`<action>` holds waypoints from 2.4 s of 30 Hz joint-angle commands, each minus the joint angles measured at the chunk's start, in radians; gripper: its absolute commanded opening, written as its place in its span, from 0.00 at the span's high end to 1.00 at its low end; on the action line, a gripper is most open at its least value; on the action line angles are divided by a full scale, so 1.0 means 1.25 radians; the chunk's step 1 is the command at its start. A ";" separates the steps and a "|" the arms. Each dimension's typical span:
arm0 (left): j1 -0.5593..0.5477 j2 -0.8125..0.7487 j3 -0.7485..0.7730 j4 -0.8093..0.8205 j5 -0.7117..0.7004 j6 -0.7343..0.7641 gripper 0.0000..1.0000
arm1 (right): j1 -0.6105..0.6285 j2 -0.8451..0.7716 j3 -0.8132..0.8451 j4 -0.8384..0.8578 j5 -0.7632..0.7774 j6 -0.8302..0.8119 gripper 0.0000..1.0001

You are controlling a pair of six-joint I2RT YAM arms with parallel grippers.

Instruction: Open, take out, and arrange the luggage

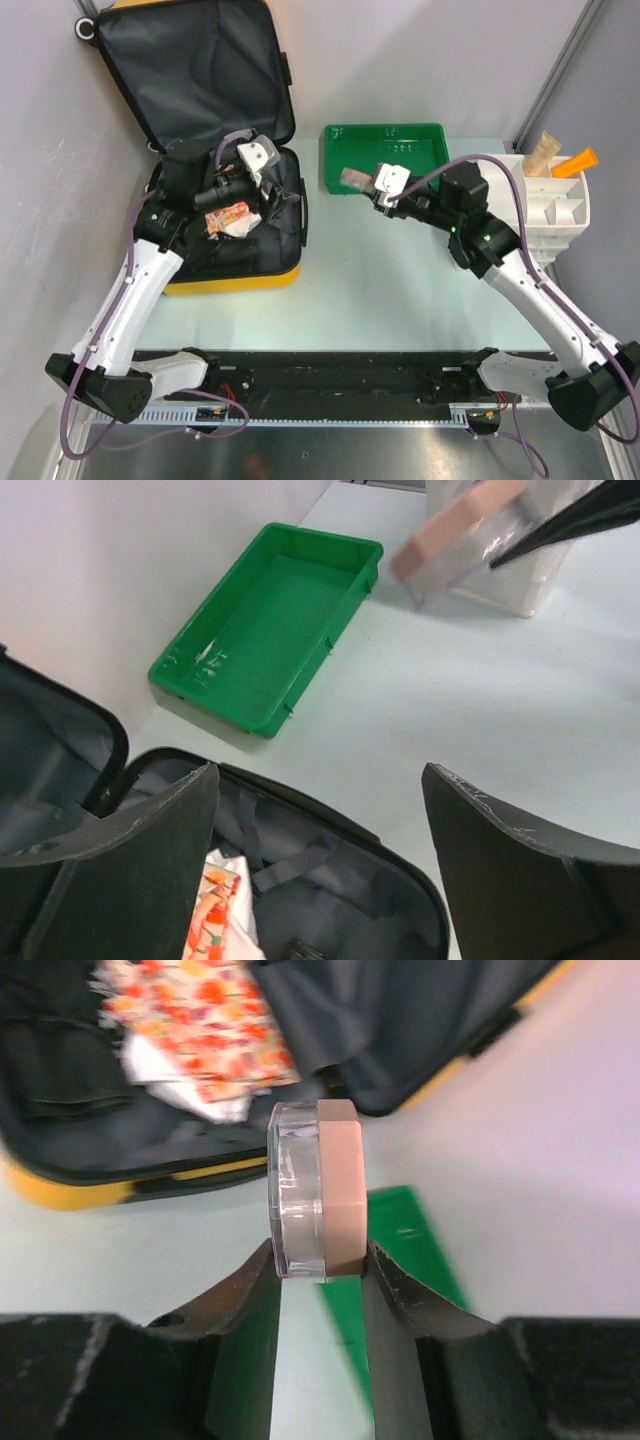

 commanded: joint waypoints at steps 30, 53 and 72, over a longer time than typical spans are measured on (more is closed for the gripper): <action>0.030 0.057 -0.040 0.073 -0.018 -0.274 0.00 | -0.275 0.057 0.029 0.273 -0.521 0.964 1.00; 0.008 0.153 -0.023 0.085 0.077 -0.305 0.00 | -0.691 -0.174 0.195 -0.489 0.029 -0.259 1.00; 0.008 0.108 -0.080 0.094 0.010 -0.315 0.00 | -0.652 0.042 0.185 -0.409 0.088 -0.560 1.00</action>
